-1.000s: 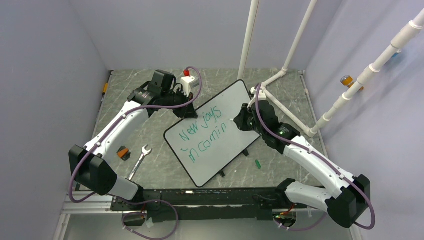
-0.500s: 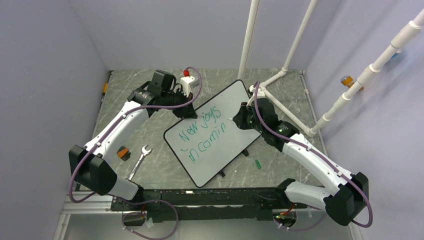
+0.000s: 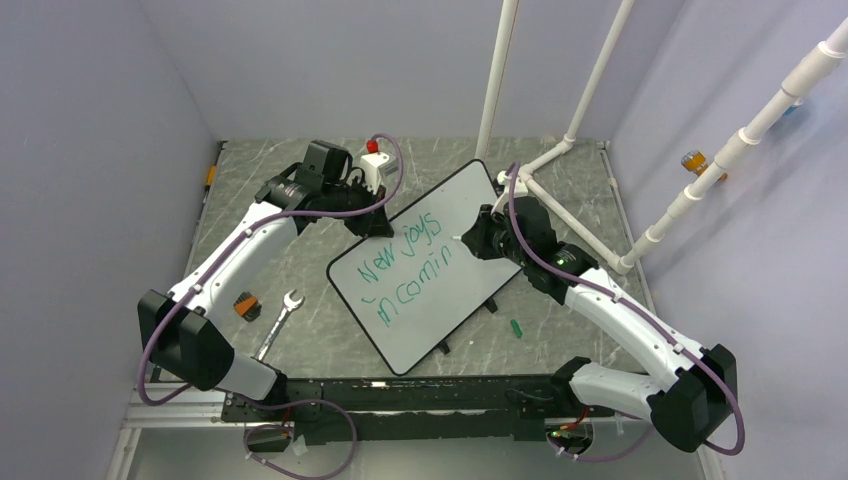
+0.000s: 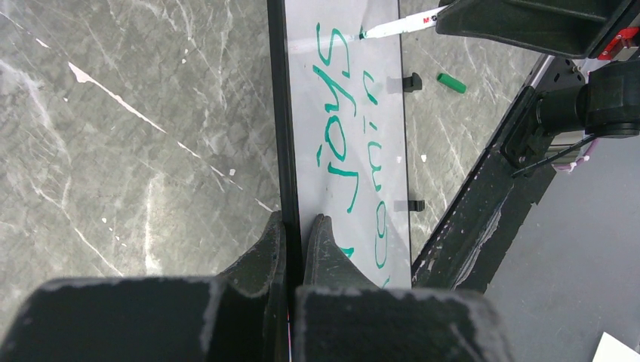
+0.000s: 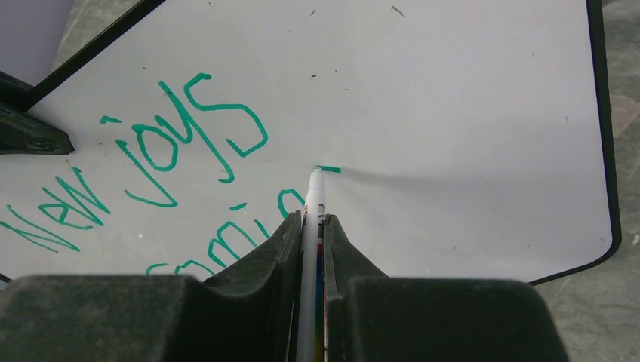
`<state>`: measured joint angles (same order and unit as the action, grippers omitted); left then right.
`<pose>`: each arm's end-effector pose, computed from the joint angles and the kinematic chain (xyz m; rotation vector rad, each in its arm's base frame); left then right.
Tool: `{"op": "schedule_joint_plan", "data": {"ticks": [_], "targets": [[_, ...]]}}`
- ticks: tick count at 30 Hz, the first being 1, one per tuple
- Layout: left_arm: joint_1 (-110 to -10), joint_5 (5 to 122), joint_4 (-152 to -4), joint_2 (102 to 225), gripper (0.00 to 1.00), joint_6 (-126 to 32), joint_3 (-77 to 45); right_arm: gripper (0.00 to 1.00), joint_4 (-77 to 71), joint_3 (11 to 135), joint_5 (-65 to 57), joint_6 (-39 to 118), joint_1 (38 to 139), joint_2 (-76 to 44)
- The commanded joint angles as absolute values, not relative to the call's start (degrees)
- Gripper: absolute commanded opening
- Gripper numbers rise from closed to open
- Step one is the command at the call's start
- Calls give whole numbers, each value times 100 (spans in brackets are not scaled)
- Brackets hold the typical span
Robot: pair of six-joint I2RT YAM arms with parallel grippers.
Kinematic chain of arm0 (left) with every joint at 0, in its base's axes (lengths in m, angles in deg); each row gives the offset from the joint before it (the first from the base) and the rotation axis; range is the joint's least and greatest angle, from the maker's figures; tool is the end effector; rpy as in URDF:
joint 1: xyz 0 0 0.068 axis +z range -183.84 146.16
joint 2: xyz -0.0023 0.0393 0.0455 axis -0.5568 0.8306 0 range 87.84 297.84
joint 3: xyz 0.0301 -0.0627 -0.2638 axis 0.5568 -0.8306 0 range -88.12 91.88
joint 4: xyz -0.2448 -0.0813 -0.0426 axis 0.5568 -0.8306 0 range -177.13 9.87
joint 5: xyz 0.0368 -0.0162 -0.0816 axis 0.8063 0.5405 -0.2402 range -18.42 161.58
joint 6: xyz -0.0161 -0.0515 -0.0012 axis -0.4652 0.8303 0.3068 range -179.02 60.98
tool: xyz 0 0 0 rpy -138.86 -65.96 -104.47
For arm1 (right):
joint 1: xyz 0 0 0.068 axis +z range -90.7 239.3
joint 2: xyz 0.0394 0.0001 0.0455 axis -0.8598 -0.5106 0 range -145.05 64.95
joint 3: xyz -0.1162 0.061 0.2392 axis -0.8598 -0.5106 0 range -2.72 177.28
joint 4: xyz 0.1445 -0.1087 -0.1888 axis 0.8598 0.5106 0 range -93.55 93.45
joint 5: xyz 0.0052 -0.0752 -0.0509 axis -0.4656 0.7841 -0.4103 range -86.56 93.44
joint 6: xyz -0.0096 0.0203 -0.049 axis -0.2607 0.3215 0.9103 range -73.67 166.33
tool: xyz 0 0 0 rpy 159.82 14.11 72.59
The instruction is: Write a sentence on the whiteboard
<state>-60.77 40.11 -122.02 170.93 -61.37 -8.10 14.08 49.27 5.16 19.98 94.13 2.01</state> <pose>0.2678 -0.1570 0.3486 0.8603 2.2062 -0.8550 0.2043 0.1408 0.3086 -0.1386 2.1247 0.6162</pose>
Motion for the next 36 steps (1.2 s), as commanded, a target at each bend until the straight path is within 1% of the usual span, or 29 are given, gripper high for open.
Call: {"op": "schedule_joint_plan", "data": {"ticks": [1, 19, 36], "targets": [[-6191, 4546, -12156, 17117, 0, -6925, -867, 0, 1122, 4695, 165, 1962, 9414, 198], [-6188, 4539, -12160, 17138, 0, -6922, -863, 0, 1319, 4407, 264, 1970, 9419, 508], [-6196, 4530, -12162, 17142, 0, -6932, -857, 0, 1638, 4707, 813, 2053, 9380, 481]]}}
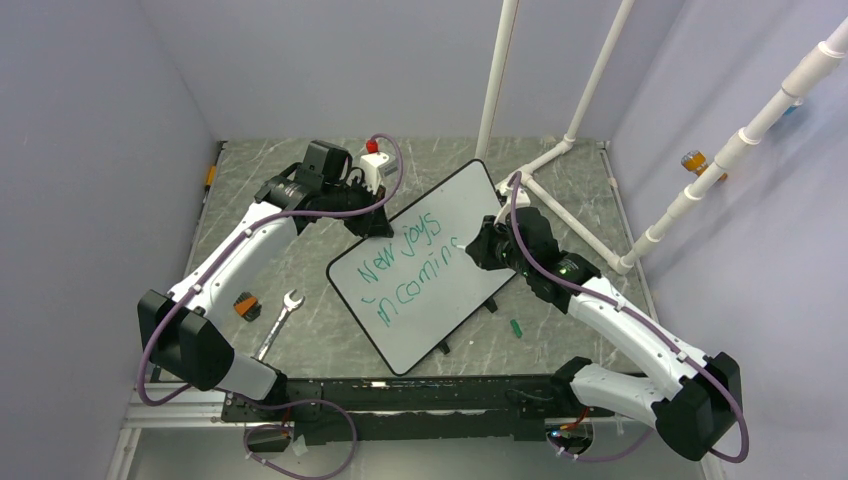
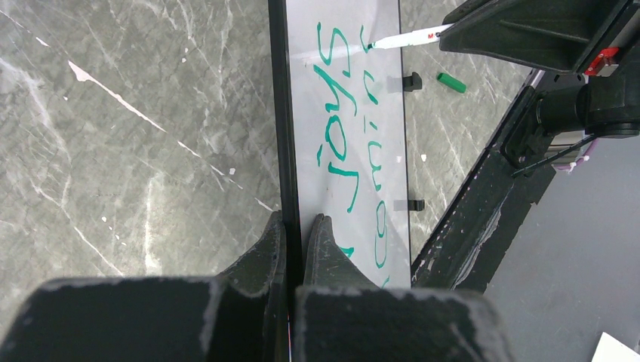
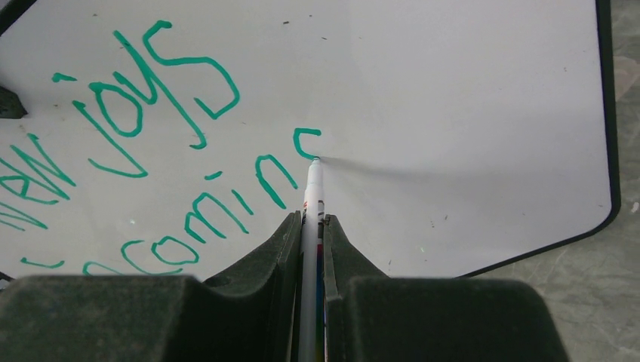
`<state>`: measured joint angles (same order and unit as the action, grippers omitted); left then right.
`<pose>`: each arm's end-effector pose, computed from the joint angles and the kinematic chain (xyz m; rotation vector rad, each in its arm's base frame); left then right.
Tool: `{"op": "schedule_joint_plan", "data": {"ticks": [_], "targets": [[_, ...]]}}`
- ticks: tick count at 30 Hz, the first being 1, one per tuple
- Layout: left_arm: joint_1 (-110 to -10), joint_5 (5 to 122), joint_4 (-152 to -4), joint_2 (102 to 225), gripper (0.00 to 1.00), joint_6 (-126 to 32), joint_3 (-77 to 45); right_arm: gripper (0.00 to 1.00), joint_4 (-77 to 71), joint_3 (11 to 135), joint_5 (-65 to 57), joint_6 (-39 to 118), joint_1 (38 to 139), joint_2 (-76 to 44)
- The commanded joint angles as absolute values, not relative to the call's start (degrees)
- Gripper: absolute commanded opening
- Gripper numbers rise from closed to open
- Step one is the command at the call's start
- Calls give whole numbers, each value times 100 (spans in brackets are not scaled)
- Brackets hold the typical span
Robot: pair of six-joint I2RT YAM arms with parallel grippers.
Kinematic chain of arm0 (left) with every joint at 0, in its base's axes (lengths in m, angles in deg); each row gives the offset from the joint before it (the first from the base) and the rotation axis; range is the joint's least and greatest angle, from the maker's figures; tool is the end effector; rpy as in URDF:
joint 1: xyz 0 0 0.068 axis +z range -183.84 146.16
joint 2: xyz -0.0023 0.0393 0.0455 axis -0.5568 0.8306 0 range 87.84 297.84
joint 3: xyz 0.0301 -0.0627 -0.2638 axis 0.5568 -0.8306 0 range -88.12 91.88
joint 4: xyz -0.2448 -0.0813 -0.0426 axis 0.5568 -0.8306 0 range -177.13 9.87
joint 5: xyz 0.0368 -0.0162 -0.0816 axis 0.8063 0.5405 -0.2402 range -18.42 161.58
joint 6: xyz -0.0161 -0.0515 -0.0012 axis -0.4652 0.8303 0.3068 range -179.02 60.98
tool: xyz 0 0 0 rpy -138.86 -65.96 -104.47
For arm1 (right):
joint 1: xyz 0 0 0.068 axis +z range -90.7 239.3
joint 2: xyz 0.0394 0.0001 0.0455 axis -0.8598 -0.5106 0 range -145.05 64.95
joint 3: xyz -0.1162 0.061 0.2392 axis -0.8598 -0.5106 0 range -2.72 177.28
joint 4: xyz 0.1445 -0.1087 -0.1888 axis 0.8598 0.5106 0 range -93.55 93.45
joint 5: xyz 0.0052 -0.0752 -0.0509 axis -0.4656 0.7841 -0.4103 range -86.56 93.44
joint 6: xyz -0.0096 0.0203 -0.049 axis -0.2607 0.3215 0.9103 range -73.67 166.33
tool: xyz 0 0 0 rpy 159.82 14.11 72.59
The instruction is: Write a sentence on the whiteboard
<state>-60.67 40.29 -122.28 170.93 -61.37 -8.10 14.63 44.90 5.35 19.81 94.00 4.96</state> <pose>0.2679 -0.1564 0.3482 0.8568 2.2123 -0.8508 0.1935 0.1325 0.2926 -0.1338 2.1583 0.5977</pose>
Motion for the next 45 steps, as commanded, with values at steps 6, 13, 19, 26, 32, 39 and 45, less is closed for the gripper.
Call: {"op": "schedule_joint_plan", "data": {"ticks": [6, 13, 19, 26, 32, 39, 45], "targets": [[-6195, 4521, -12162, 17143, 0, -6932, -846, 0, 1658, 4938, 860, 2123, 9353, 392], [-6196, 4521, -12163, 17134, 0, -6937, -858, 0, 1597, 5161, 810, 2162, 9338, 224], [-6194, 4512, -12162, 17147, 0, -6931, -850, 0, 1583, 5281, 760, 2183, 9331, 113], [-6196, 4503, -12170, 17151, 0, -6931, -847, 0, 1543, 5051, 676, 2147, 9331, 146], [-6196, 4514, -12163, 17143, 0, -6931, -850, 0, 1552, 4826, 614, 2101, 9332, 258], [-6196, 4520, -12164, 17138, 0, -6928, -854, 0, 1603, 4581, 615, 2075, 9335, 411], [-6191, 4508, -12177, 17143, 0, -6931, -841, 0, 1580, 4256, 551, 1949, 9331, 590]]}}
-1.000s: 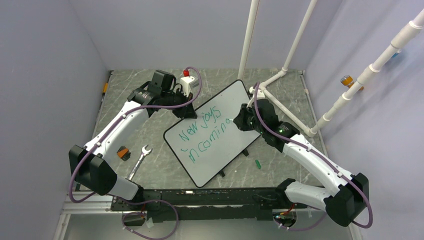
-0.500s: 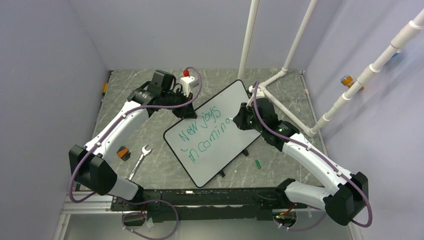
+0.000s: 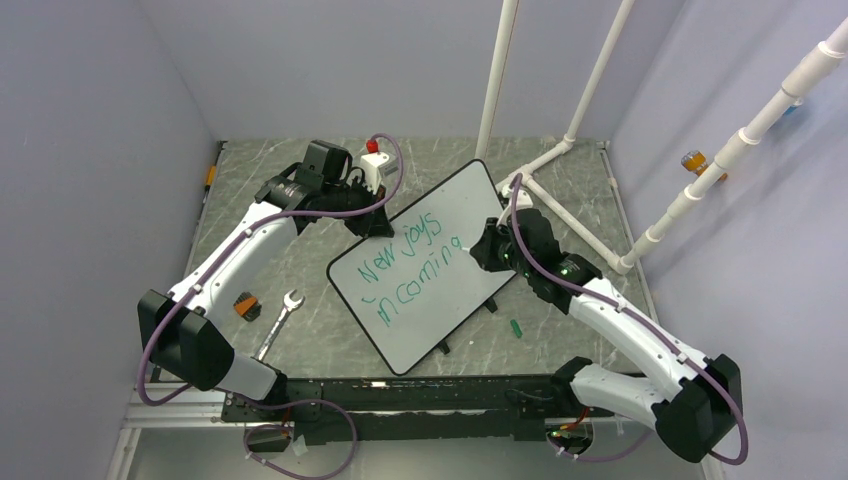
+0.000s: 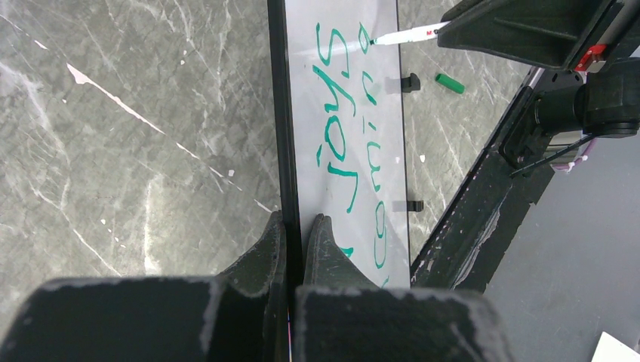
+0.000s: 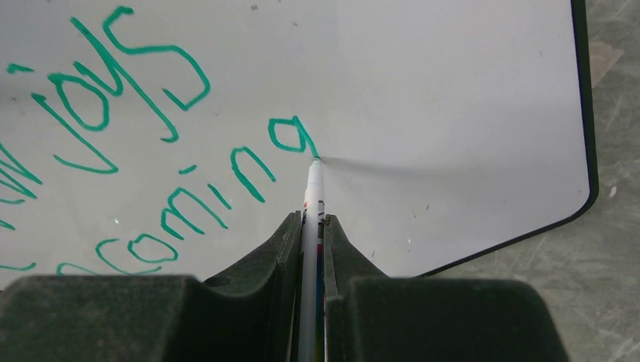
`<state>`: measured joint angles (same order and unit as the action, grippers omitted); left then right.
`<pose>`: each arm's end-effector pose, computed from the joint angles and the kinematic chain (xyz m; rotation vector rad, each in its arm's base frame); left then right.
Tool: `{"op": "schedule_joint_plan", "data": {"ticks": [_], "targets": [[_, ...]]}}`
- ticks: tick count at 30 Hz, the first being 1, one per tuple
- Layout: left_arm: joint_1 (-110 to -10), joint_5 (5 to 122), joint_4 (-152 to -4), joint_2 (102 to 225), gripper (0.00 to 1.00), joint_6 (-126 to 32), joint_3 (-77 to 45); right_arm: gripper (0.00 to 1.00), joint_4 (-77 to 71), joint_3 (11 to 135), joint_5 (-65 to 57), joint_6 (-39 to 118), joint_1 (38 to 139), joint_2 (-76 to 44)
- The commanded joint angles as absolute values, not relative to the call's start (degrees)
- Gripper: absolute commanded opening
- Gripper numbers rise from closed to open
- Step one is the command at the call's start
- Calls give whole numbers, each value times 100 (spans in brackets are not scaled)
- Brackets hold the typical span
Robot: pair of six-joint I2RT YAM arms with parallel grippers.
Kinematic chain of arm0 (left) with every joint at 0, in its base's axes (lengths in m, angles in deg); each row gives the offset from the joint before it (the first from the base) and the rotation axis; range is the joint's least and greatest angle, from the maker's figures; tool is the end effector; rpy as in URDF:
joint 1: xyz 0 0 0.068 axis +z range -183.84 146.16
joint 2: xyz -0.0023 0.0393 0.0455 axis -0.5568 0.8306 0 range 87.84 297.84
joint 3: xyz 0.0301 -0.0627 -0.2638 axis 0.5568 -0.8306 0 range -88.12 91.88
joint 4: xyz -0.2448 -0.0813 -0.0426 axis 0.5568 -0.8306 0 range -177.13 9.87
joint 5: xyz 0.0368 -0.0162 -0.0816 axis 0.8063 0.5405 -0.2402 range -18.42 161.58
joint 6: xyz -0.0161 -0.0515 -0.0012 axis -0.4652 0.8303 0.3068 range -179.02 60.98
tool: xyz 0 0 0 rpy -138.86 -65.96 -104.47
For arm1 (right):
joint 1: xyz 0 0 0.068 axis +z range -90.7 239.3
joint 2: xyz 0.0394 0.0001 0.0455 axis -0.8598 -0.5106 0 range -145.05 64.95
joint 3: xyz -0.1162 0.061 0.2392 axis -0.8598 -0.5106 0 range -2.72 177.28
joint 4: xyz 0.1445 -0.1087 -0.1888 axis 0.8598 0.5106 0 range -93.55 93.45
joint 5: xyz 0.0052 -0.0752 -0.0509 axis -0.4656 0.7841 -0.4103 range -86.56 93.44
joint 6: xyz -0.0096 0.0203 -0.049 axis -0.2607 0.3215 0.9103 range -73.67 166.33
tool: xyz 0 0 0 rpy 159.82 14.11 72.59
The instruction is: Write a sentence on the whiteboard
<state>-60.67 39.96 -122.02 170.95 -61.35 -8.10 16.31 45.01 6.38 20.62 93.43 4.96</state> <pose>0.2681 -0.1567 0.3485 0.8590 2.2065 -0.8575 0.1938 0.1292 0.2905 -0.1294 2.1786 0.5534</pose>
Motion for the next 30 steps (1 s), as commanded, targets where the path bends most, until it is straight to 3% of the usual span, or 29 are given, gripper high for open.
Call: {"op": "schedule_joint_plan", "data": {"ticks": [1, 14, 30], "targets": [[-6191, 4505, -12167, 17140, 0, -6923, -836, 0, 1573, 4198, 538, 1925, 9327, 621], [-6192, 4512, -12162, 17116, 0, -6929, -849, 0, 1501, 3576, 389, 1643, 9342, 960], [-6194, 4521, -12162, 17082, 0, -6926, -860, 0, 1364, 3759, -214, 1682, 9340, 877]]}}
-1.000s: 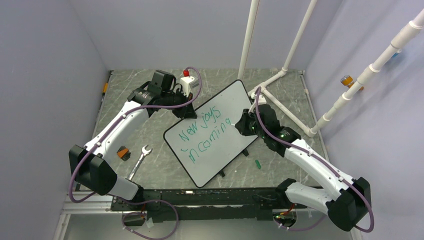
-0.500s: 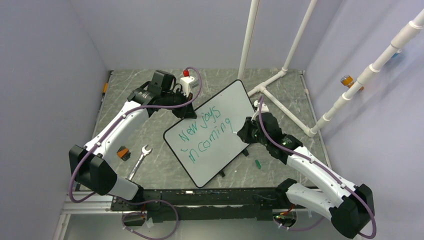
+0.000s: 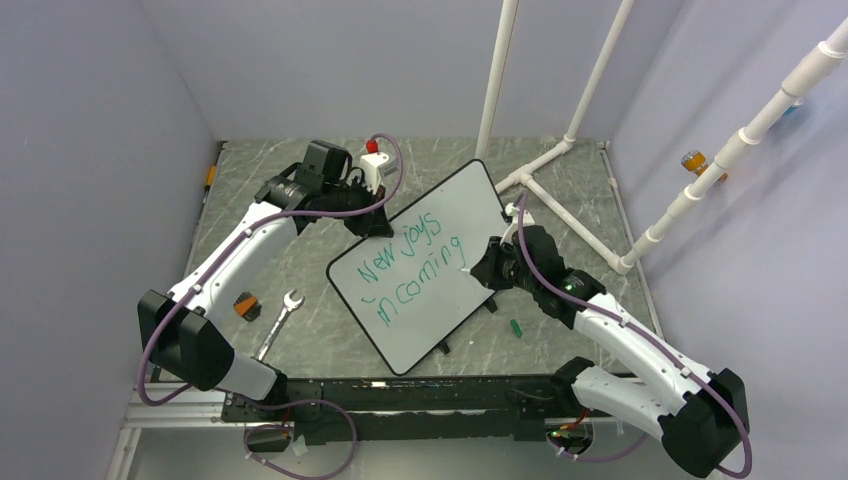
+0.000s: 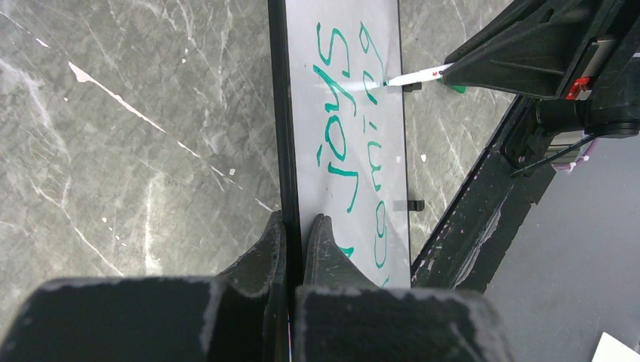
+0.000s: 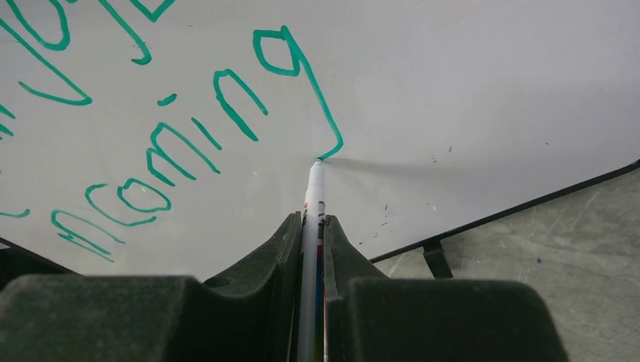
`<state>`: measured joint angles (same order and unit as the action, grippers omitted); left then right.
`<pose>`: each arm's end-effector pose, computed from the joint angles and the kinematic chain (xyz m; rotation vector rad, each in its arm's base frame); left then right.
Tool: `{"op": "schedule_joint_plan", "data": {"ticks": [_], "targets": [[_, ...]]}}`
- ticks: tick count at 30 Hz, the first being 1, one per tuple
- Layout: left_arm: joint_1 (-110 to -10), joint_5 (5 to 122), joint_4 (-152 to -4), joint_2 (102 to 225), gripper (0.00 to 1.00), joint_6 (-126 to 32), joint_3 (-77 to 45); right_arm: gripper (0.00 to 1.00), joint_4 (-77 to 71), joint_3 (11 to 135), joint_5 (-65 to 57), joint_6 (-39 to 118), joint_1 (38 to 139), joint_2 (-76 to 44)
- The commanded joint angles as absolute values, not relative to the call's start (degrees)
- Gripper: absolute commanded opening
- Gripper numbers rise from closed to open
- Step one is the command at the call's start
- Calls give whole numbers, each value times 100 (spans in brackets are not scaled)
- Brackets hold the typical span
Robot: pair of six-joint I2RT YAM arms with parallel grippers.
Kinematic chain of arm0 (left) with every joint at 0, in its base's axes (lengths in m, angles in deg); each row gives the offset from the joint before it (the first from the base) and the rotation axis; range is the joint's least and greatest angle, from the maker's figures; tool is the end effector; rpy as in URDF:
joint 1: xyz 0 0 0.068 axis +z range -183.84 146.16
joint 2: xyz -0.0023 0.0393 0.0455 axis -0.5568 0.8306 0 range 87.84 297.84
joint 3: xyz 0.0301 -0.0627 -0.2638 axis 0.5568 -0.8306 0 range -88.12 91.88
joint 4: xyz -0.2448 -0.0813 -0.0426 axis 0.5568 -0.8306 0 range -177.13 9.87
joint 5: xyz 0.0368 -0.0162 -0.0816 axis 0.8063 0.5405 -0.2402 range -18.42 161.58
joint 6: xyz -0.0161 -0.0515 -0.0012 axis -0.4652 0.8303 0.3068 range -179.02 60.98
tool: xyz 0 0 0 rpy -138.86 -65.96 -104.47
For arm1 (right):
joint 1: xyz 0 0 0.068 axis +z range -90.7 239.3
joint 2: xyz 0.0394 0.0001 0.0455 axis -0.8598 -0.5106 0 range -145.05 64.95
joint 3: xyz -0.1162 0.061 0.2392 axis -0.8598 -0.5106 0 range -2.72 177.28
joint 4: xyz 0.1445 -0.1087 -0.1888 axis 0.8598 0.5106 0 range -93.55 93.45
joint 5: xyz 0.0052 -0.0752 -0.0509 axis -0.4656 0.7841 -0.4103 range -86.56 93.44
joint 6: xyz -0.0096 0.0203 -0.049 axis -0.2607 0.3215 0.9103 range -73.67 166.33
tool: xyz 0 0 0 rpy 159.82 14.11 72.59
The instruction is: Write a sentence on the whiteboard
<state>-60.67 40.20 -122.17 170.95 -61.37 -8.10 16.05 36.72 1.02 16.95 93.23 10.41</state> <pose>0.2681 -0.1565 0.3483 0.8575 2.2102 -0.8525 0.1727 0.1180 0.2603 -0.1146 2.2531 0.6609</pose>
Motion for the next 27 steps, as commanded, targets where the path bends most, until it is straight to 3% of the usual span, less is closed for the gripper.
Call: {"op": "schedule_joint_plan", "data": {"ticks": [1, 14, 27], "targets": [[-6190, 4529, -12162, 17081, 0, -6929, -866, 0, 1353, 3785, -226, 1688, 9342, 848], [-6193, 4537, -12154, 17063, 0, -6928, -863, 0, 1774, 4619, -337, 1831, 9340, 772], [-6191, 4597, -12120, 17073, 0, -6863, -888, 0, 2975, 4974, -260, 1547, 9344, 2018]]}}
